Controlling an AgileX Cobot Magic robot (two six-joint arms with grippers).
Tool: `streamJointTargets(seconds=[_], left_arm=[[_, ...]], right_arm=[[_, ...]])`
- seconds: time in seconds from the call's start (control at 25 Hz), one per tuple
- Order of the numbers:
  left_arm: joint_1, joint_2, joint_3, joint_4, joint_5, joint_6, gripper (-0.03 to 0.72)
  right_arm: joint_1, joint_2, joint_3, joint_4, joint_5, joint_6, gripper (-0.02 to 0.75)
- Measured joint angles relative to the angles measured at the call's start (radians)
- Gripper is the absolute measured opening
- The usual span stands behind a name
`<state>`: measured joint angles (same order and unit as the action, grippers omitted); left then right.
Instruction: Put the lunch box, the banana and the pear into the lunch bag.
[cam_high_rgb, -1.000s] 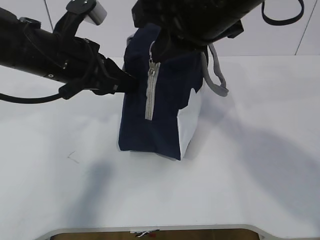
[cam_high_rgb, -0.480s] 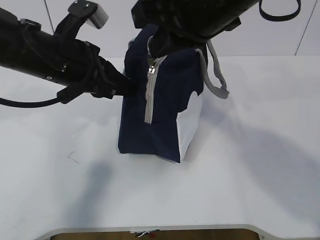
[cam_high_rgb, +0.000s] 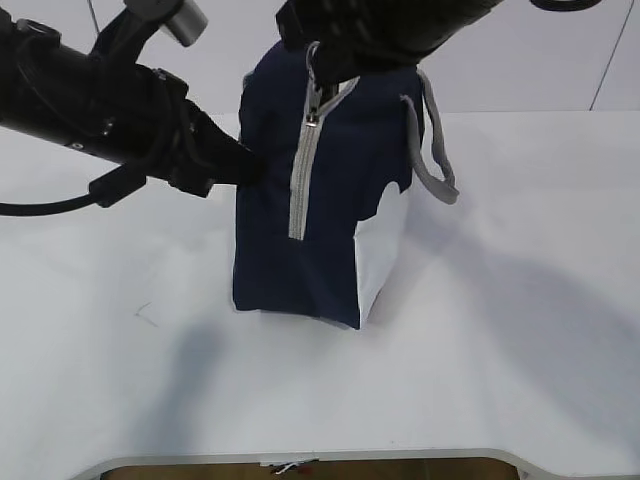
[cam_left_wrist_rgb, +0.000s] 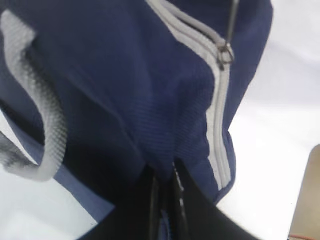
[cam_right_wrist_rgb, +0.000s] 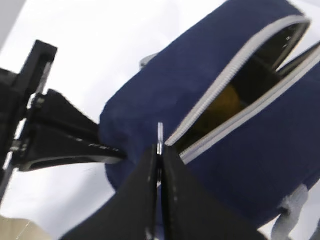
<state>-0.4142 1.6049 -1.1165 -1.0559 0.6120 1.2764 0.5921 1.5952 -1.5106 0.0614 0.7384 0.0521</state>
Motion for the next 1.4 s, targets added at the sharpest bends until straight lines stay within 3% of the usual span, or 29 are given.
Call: streamJointTargets(seconds=[0.28,0.52,0.72,1.08,1.4], left_arm=[[0.0,-0.01,0.0,0.064,0.036,0.0,-0.002],[0.0,-0.01,0.0,0.108,0.031,0.002,-0.002],[0.0,-0.01,0.0,0.121,0.031,0.002,-0.002],[0.0,-0.01,0.0,0.158,0.052,0.002,-0.002],[0.0,-0.016,0.0,0.16,0.071,-0.015,-0.003]], right_arm=[[0.0,0.0,0.0,-0.034,-0.03,0.0,0.013],[0.0,0.0,-0.002,0.037,-0.026,-0.008,0.013],[0.0,0.0,-0.002,0.021,-0.047,-0.014,0.013],[0.0,0.0,-0.002,-0.121,-0.094,-0.007,0.013],[0.0,0.0,-0.002,-0.331,-0.116,0.109,0.013]])
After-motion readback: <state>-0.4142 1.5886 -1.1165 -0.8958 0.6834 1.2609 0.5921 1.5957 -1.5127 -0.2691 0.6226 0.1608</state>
